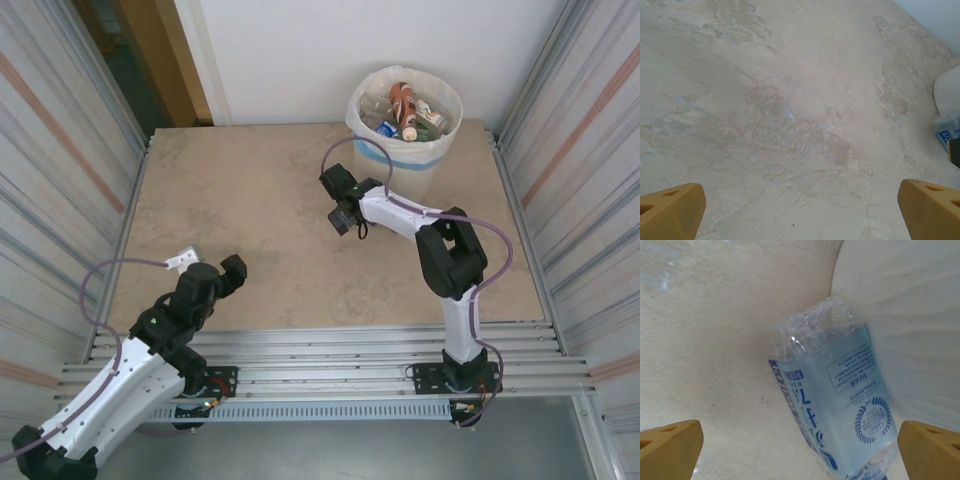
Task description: Put the plastic bottles in the bin
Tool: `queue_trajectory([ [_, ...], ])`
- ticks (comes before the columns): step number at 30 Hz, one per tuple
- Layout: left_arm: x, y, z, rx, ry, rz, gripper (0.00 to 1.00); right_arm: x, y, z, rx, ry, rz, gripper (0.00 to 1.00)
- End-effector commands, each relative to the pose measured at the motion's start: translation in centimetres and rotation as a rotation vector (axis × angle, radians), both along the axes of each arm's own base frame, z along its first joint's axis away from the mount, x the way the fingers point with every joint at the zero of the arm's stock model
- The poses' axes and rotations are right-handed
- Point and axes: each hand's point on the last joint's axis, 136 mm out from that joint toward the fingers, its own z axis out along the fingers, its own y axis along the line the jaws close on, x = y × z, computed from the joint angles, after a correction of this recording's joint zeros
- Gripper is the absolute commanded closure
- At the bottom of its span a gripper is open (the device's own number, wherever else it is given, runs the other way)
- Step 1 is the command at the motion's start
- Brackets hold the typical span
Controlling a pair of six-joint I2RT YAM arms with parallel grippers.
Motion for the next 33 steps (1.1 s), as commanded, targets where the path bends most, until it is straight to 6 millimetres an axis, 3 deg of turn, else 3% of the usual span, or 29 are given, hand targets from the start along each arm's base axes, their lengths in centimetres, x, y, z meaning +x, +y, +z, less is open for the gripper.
queue_trajectory([
  [1,0.0,0.3,0.5,-0.016,-0.013,0.021,0.01,1.5,-1.0,-0.1,-0.03,-0.01,-0.008,0.02],
  [10,0.0,0.4,0.4,-0.012,-0.01,0.024,0.01,2.2,-1.7,-2.7,-0.049,0.035,-0.012,0.02],
  [17,0.0,0.5,0.5,-0.011,-0.012,0.027,0.01,1.4,-1.1,-4.6,-0.036,0.094,-0.005,0.01],
  [28,0.0,0.5,0.4,-0.011,-0.01,0.028,0.01,-2.1,2.4,-4.9,0.083,0.184,0.027,0.16],
  [33,-0.1,0.5,0.4,-0.017,-0.012,0.029,0.01,-3.4,3.4,-4.9,0.149,0.24,0.023,0.34],
])
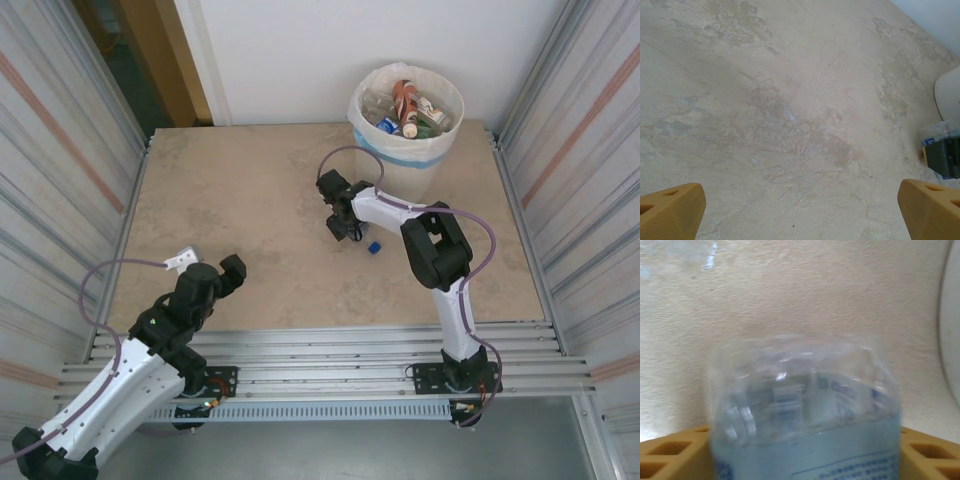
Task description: Put the plastic bottles in the bin
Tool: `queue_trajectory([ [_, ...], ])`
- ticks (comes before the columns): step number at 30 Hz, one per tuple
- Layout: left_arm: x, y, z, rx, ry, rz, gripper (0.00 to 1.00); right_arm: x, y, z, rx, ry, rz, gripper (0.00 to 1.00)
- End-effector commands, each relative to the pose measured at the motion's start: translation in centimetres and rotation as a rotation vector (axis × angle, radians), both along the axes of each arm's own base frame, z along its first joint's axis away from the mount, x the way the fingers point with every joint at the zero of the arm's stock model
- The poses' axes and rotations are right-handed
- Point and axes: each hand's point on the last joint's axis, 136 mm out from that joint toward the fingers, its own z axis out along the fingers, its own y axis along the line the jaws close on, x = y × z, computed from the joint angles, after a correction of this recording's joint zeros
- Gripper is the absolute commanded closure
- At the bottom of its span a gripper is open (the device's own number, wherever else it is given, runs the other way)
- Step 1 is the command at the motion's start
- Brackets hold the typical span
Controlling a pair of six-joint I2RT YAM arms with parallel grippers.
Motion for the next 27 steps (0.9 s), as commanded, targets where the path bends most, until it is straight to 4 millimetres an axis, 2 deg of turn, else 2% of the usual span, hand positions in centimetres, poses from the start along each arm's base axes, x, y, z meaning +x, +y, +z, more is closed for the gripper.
queue_trajectory([
  [1,-0.1,0.4,0.3,-0.014,-0.007,0.023,0.01,-2.4,0.9,-0.1,0.072,0.095,-0.01,0.38],
  [3,-0.2,0.5,0.3,-0.015,-0.01,0.026,0.01,-2.9,1.1,0.5,0.095,0.101,-0.015,0.46],
  [6,-0.3,0.6,0.4,-0.015,-0.015,0.029,0.01,-3.7,1.7,2.6,0.124,0.093,-0.004,0.58],
  [9,-0.3,0.7,0.5,-0.011,-0.017,0.032,0.01,-4.4,2.4,6.2,0.158,0.052,0.018,0.67],
  [13,-0.3,0.8,0.6,-0.005,-0.02,0.034,0.01,-4.8,2.7,12.4,0.243,-0.038,0.024,0.69],
  [19,-0.2,0.8,0.6,-0.005,-0.023,0.036,0.01,-4.9,1.3,22.4,0.355,-0.225,-0.004,0.71],
  [23,-0.1,0.8,0.9,-0.004,-0.029,0.034,0.01,-4.1,-0.7,28.4,0.433,-0.348,-0.052,0.71],
  [27,-0.1,0.8,0.7,-0.001,-0.025,0.034,0.01,-2.3,-4.3,34.5,0.536,-0.479,-0.142,0.71],
])
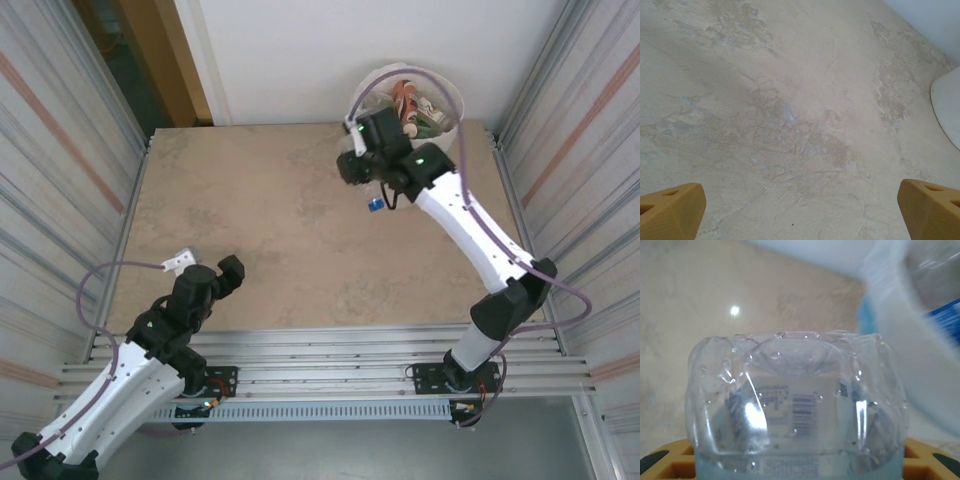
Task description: Put the plastic bottles in the bin
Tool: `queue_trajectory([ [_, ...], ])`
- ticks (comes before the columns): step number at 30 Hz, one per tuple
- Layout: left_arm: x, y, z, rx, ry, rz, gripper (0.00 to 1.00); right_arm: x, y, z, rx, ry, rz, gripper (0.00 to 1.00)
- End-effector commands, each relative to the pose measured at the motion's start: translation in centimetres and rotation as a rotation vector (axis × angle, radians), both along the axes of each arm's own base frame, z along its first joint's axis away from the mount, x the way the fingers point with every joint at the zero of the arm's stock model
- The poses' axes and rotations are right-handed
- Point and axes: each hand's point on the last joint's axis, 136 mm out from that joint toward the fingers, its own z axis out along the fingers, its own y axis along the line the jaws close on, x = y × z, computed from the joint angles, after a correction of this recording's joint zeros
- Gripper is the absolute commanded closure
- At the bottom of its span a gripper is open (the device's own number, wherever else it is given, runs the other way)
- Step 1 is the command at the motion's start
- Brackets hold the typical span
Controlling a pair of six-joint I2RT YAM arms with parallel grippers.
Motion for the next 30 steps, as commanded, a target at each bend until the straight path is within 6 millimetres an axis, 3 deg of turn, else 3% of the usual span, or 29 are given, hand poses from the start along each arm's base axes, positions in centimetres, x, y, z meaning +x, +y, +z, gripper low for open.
queue_trajectory([
  [1,0.2,0.5,0.4,0.014,-0.012,0.026,0.01,1.0,-4.2,4.5,0.094,-0.065,-0.113,0.71],
  [7,0.4,0.3,0.0,0.013,0.001,0.022,0.01,5.4,-10.1,8.5,0.181,-0.141,-0.227,0.67],
  [16,0.3,0.3,0.4,0.007,0.0,0.022,0.01,13.3,-15.8,8.3,0.206,-0.167,-0.328,0.67],
  [21,0.1,0.6,0.8,0.014,-0.008,0.029,0.01,16.2,-17.1,6.9,0.257,-0.176,-0.345,0.67],
  [30,0.0,0.9,0.8,0.018,-0.005,0.039,0.01,19.2,-16.8,4.4,0.26,-0.175,-0.332,0.67],
])
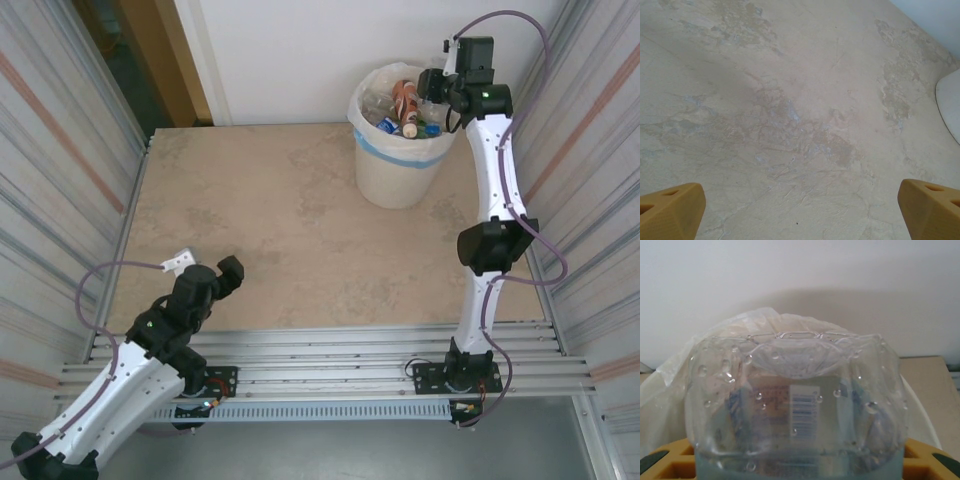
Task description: Put the plastic bottles in the bin
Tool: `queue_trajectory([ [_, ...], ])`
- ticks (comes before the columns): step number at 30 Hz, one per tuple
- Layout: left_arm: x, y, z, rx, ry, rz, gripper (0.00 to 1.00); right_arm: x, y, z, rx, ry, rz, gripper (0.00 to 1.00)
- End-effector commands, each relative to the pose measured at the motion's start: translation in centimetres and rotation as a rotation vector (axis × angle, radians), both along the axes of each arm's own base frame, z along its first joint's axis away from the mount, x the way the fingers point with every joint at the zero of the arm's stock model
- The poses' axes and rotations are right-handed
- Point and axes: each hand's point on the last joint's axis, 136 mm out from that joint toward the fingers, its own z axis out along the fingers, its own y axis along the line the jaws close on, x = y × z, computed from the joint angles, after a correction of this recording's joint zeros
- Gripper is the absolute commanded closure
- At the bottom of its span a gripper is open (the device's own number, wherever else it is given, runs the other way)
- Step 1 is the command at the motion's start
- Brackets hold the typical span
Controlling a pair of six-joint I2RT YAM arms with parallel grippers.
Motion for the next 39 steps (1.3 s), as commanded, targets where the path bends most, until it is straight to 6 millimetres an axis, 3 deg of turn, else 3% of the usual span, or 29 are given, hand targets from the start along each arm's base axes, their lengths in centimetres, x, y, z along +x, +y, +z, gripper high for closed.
queue_trajectory([
  [1,0.2,0.6,0.9,0.005,-0.017,0.032,0.01,1.0,0.7,1.1,0.023,-0.056,0.015,0.67],
  [5,0.2,0.6,0.9,0.008,-0.017,0.035,0.01,1.3,0.3,-0.3,-0.007,-0.023,0.004,0.66],
  [10,0.4,0.5,1.0,0.01,-0.02,0.034,0.01,1.1,0.3,-1.7,-0.034,0.024,0.009,0.55],
  [17,0.5,0.3,0.7,0.011,-0.011,0.028,0.01,0.4,0.8,-1.2,-0.065,0.023,0.026,0.14],
  [20,0.6,0.1,0.6,0.008,-0.006,0.021,0.01,-0.1,0.7,-0.3,-0.075,0.007,0.023,0.09],
  [25,0.7,-0.1,0.4,0.004,0.001,0.016,0.01,-0.8,0.6,1.3,-0.086,-0.023,0.021,0.11],
  [30,0.8,-0.2,0.4,0.001,-0.002,0.017,0.01,-1.3,0.8,1.7,-0.074,-0.024,0.032,0.27],
  [35,0.7,-0.1,0.4,0.005,-0.002,0.017,0.01,-1.1,0.9,-0.2,-0.066,0.022,0.031,0.46],
  [39,0.7,0.0,0.6,0.004,-0.009,0.016,0.01,-0.9,0.7,-1.8,-0.061,0.062,0.023,0.54],
])
